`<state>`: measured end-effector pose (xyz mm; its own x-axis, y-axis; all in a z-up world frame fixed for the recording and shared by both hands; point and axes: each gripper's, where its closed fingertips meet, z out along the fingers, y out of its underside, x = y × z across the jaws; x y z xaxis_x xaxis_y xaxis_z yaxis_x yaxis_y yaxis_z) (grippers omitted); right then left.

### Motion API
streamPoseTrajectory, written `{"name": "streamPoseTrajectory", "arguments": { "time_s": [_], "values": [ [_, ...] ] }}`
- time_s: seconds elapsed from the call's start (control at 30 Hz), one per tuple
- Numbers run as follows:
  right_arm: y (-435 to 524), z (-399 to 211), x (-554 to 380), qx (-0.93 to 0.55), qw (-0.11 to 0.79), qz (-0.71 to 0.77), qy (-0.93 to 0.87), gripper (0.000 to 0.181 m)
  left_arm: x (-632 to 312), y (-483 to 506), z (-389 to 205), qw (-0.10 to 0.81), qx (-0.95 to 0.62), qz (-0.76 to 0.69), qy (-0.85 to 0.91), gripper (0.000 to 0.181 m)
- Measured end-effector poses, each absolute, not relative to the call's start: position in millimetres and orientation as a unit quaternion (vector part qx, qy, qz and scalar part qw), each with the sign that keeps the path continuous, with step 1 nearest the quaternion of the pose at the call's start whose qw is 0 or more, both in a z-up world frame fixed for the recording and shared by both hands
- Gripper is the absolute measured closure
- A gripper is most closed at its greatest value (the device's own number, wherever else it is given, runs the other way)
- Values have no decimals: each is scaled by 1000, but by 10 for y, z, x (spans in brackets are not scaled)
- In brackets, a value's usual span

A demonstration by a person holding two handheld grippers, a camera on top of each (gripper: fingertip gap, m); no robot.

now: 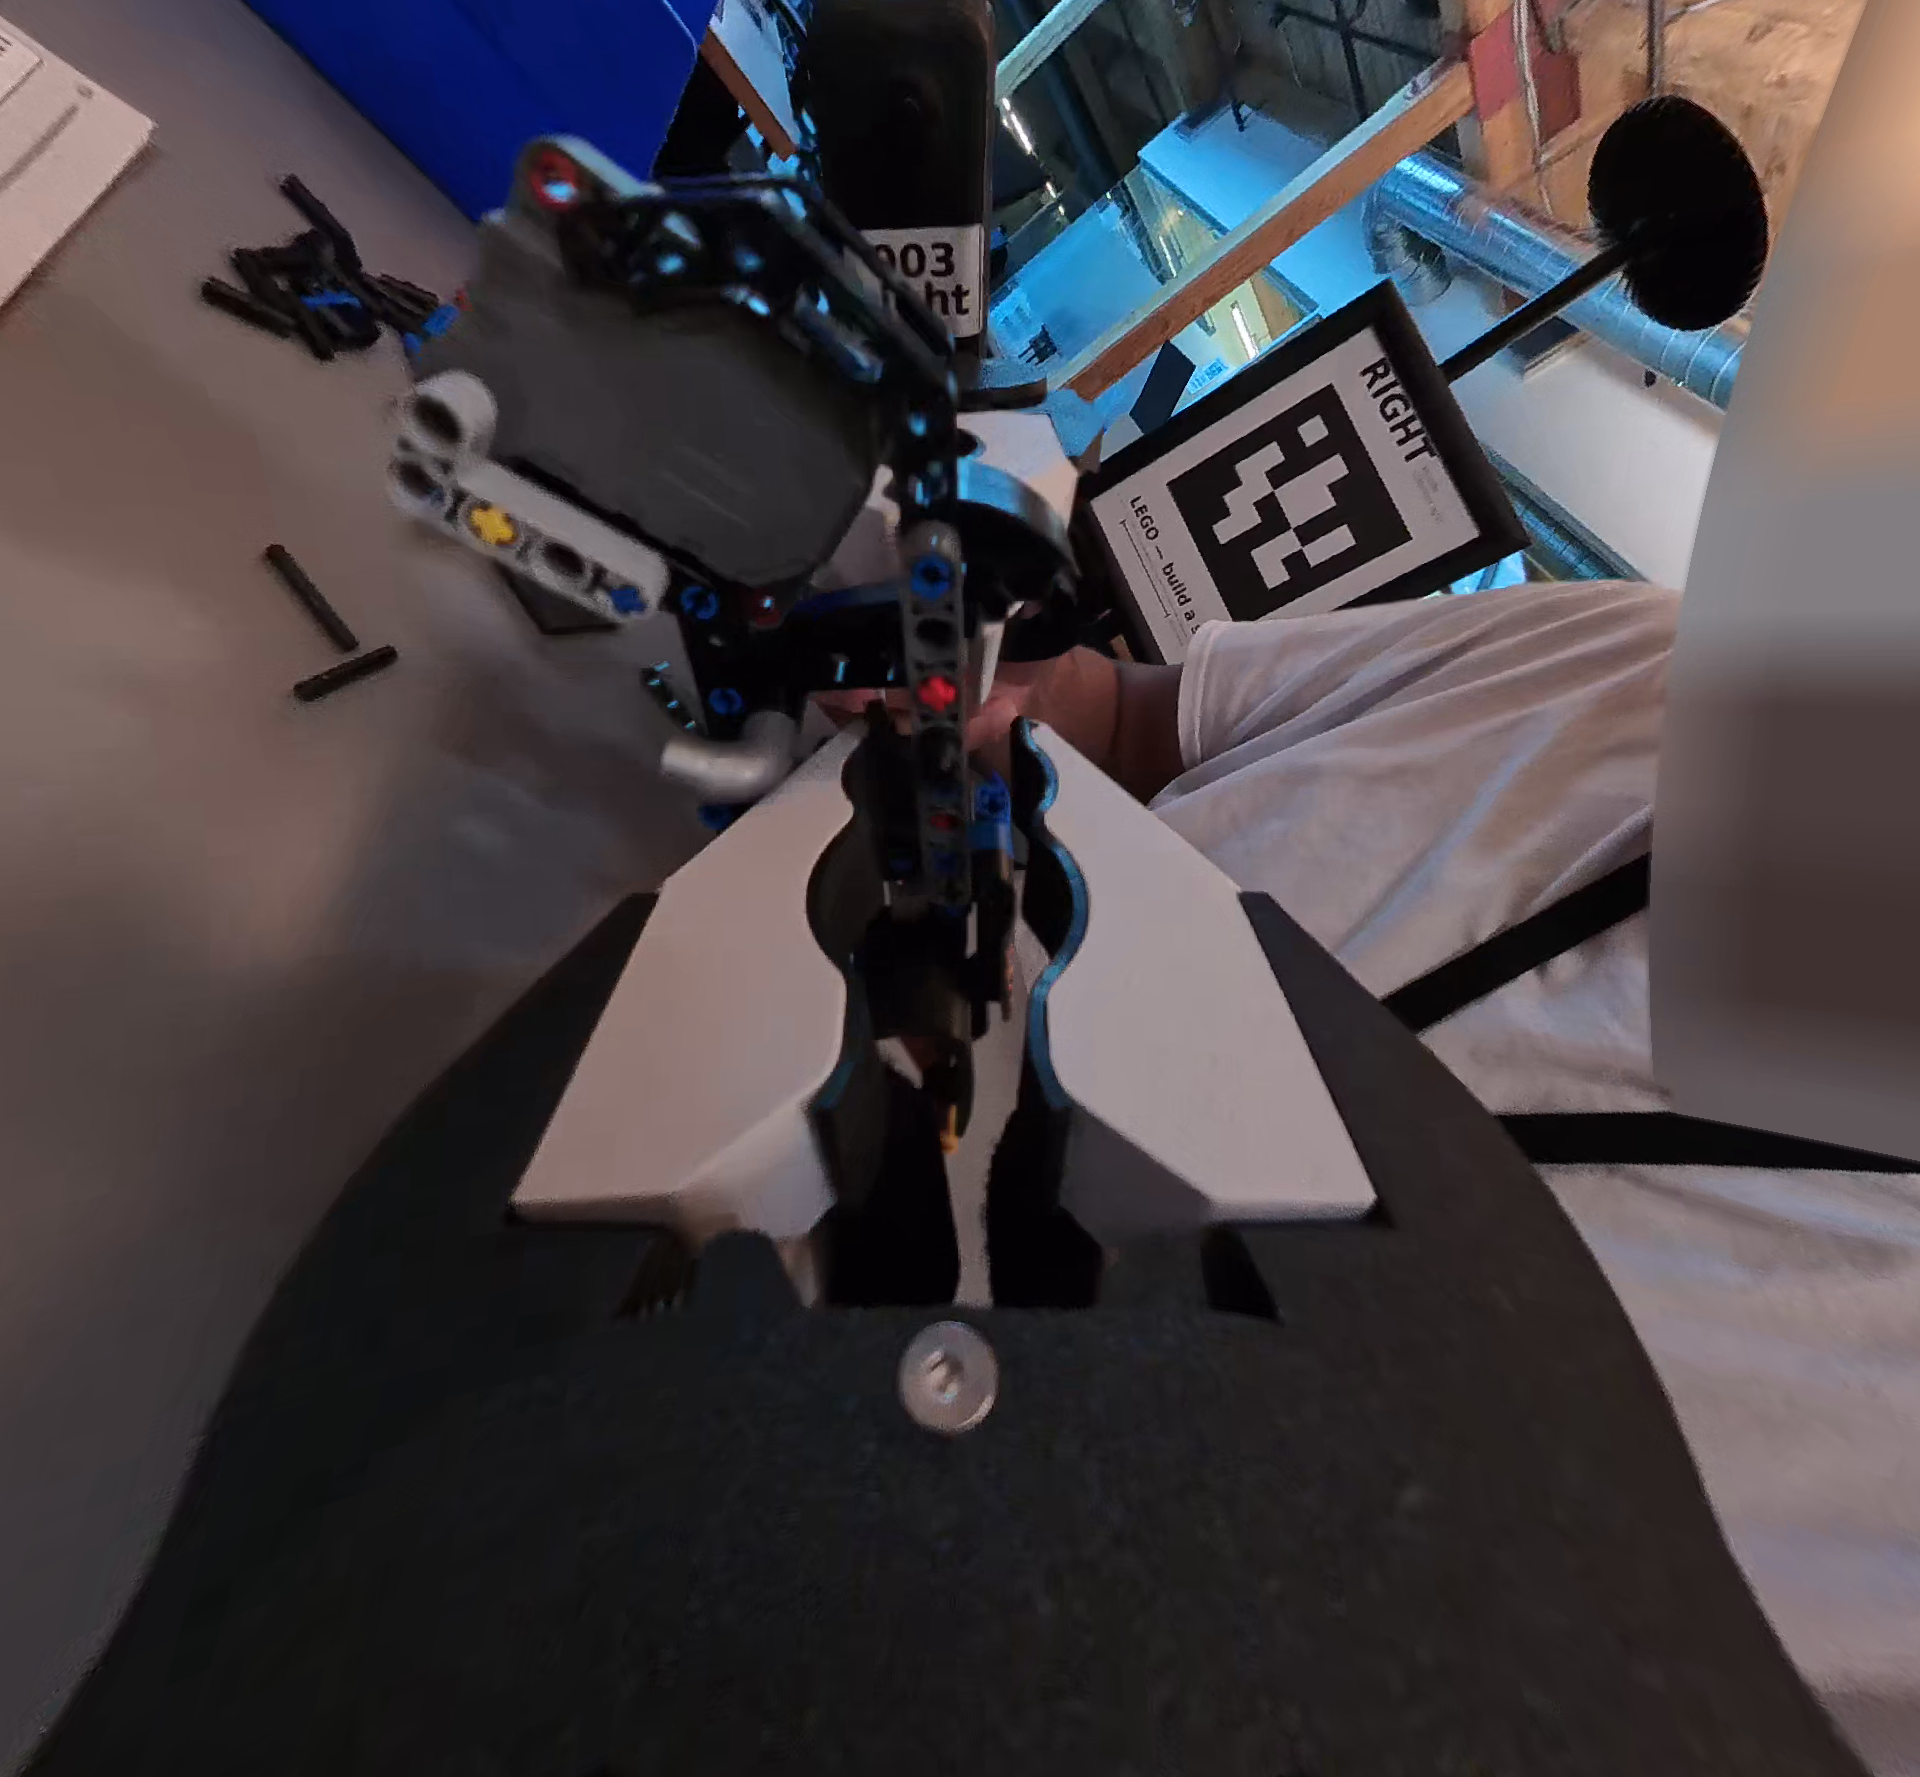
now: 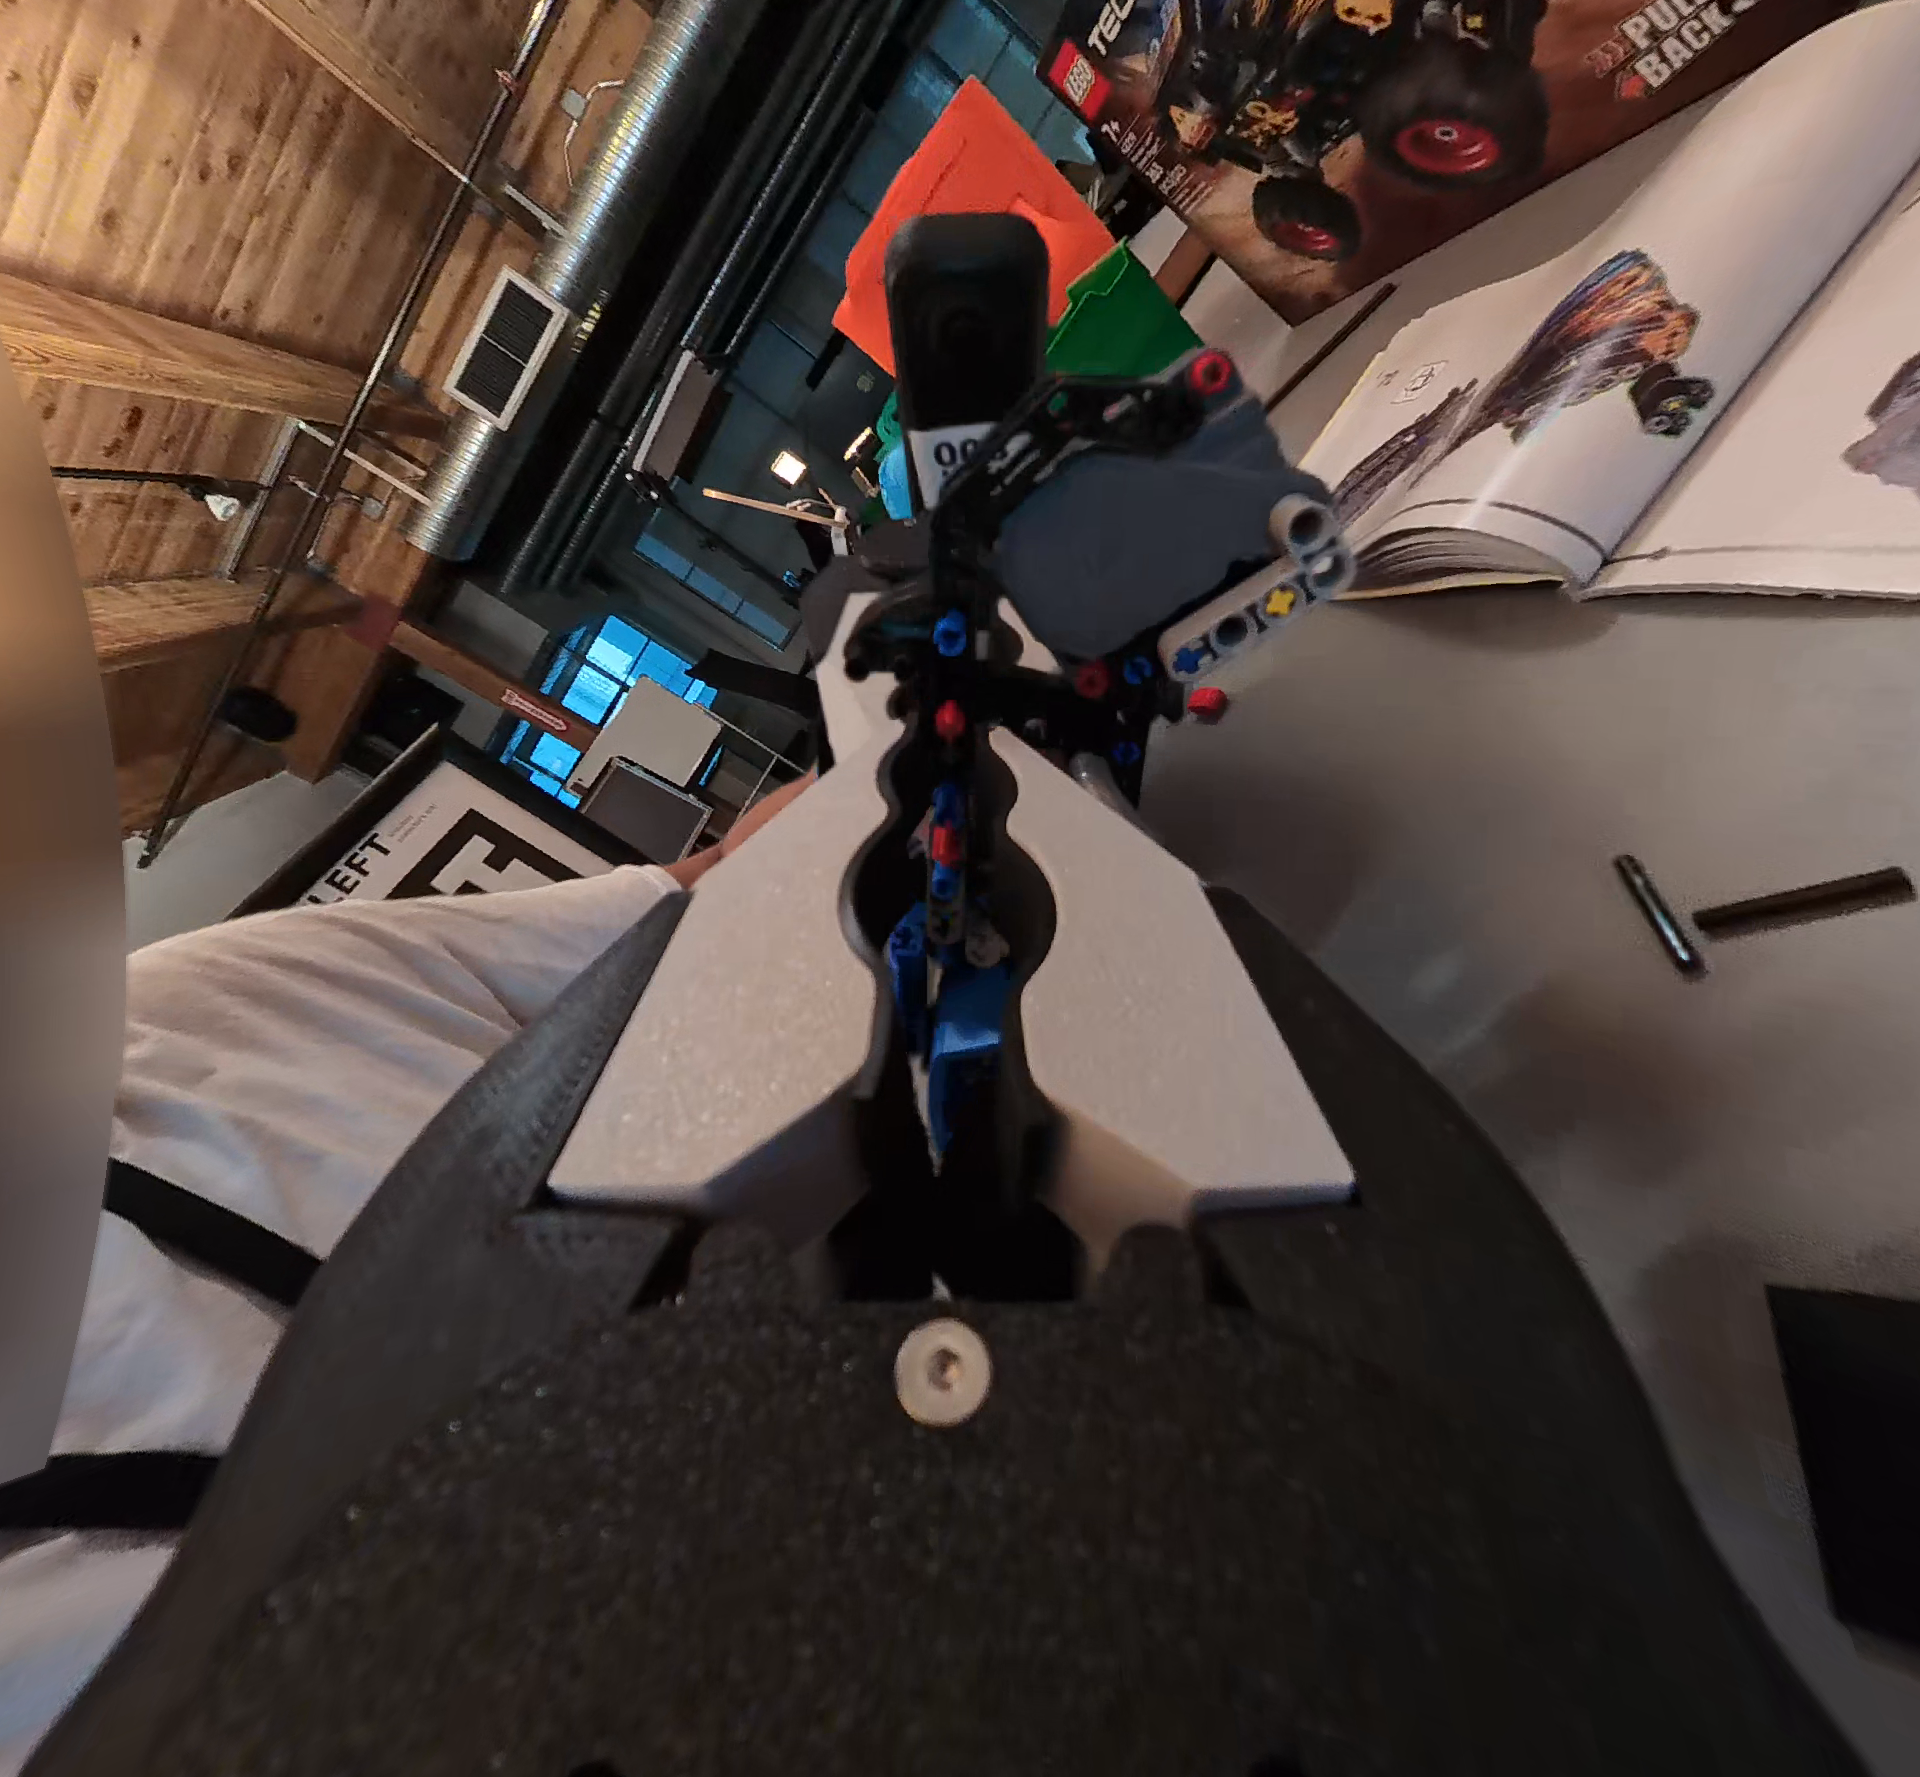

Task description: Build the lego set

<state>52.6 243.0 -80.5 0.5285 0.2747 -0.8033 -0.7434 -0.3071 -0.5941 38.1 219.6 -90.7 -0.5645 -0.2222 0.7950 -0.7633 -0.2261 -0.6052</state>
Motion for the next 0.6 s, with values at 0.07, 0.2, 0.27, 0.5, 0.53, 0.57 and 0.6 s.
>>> {"name": "streamPoseTrajectory", "arguments": {
  "time_s": [0.07,0.2,0.27,0.5,0.53,0.57,0.6],
  "values": [
    [2471,-816,513,-667,567,449,177,176,391,2201,-950,199,428,663,-581,171],
    [2482,-829,527,-658,577,447,186,176,403,2194,-943,182,432,686,-556,176],
    [2478,-823,532,-650,582,449,194,175,426,2191,-925,179,436,697,-540,176],
    [2431,-817,550,-646,600,431,194,175,489,2162,-895,172,457,715,-500,176],
    [2428,-823,554,-647,599,429,195,175,495,2156,-901,162,460,715,-501,176],
    [2417,-822,547,-645,597,436,193,175,488,2147,-905,151,457,714,-508,177],
    [2401,-819,533,-643,592,446,191,175,473,2133,-908,144,450,711,-520,177]
  ]
}}
